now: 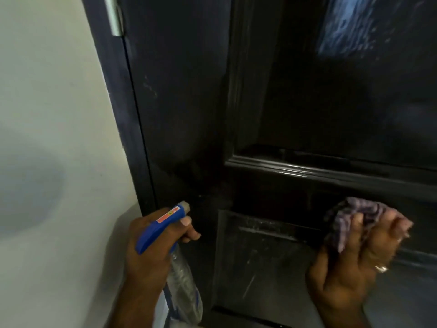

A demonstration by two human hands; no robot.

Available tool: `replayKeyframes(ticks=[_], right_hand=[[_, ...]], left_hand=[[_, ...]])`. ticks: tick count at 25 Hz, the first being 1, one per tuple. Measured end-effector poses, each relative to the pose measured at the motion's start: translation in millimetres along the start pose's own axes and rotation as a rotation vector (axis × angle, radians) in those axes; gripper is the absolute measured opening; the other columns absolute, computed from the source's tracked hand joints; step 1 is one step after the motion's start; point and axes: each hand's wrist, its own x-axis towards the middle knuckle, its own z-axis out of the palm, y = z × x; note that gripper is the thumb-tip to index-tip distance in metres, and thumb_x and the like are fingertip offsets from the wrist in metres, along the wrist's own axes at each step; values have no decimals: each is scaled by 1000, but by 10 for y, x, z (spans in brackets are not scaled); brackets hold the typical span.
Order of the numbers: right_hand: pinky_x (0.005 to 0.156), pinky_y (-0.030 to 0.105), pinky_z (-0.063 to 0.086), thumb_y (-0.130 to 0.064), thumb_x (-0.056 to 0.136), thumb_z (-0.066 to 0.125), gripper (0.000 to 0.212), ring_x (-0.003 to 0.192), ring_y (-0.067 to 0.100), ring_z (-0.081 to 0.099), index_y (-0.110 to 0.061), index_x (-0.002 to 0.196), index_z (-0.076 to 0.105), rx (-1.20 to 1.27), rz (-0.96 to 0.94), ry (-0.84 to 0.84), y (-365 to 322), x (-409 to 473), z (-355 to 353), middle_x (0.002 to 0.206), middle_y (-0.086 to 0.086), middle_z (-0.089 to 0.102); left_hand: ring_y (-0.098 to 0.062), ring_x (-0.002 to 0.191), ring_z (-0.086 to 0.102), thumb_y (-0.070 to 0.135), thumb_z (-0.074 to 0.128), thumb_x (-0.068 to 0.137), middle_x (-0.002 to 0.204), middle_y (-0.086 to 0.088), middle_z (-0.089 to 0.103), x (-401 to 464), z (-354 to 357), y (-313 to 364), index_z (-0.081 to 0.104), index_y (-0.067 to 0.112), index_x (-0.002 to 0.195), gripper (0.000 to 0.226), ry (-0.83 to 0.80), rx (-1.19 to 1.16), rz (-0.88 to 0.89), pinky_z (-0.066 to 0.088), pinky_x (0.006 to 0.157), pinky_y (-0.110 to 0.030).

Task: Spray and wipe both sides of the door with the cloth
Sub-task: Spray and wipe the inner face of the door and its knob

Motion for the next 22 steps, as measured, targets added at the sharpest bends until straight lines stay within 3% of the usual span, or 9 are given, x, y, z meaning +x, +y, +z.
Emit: replayKeyframes(ticks=[1,4,7,10,12,14,16,19,22], right_hand=[[124,79,13,-14,99,46,65,158,61,10,3,161,35,25,-11,-17,-200,3,107,177,24,8],[131,63,7,-14,103,41,61,165,42,5,-8,164,37,161,-335,-145,-1033,313,387,179,14,9],[133,56,10,-18,107,33,57,165,38,12,-9,163,43,232,-500,-150,-1413,802,493,176,15,23],[134,57,8,-18,106,30,63,165,41,6,-3,167,29,129,-662,-195,-1227,457,647,177,21,14],[134,58,5,-22,102,45,73,166,42,1,-2,168,23,-33,-911,-355,-947,-197,710,178,22,7],[134,56,-1,-19,94,57,80,166,40,2,-5,167,28,-148,-1084,-468,-759,-516,710,178,21,9],[134,54,-6,-10,90,54,77,165,38,7,-8,165,36,-59,-1077,-369,-880,-132,679,177,21,17],[133,61,4,-13,100,48,69,165,42,8,-7,167,31,-9,-807,-97,-1302,982,573,177,24,14],[132,63,7,-16,104,41,67,165,44,5,-7,169,25,-20,-699,-37,-1550,927,674,178,23,9]], left_hand=[[-24,66,73,30,78,83,69,-13,74,29,-2,-16,77,16,73,18,13,-6,-3,59,63,-23],[-28,64,72,40,78,74,67,-14,73,94,-28,-14,81,19,72,22,105,-74,-25,59,63,-27],[-32,64,72,31,75,76,66,-17,73,-2,-73,-135,79,8,73,23,138,-31,34,59,64,-33],[-30,66,73,26,70,85,69,-15,74,-234,-161,-441,76,2,79,25,99,54,66,59,64,-30],[-29,66,73,35,72,82,70,-15,74,-483,-211,-682,76,3,81,33,107,30,48,59,64,-32],[-28,66,73,33,76,81,70,-17,73,-758,-253,-913,75,1,84,32,129,-21,-7,59,63,-31],[-28,66,72,23,78,85,71,-20,72,-1037,-295,-1145,74,-4,85,28,147,-44,-47,58,62,-30],[-23,67,73,18,75,86,72,-16,73,-1333,-322,-1453,72,-6,92,25,199,-106,-158,58,64,-24],[-19,64,71,5,69,92,69,-12,72,-1484,-329,-1649,72,-6,87,12,211,-72,-159,58,63,-21]])
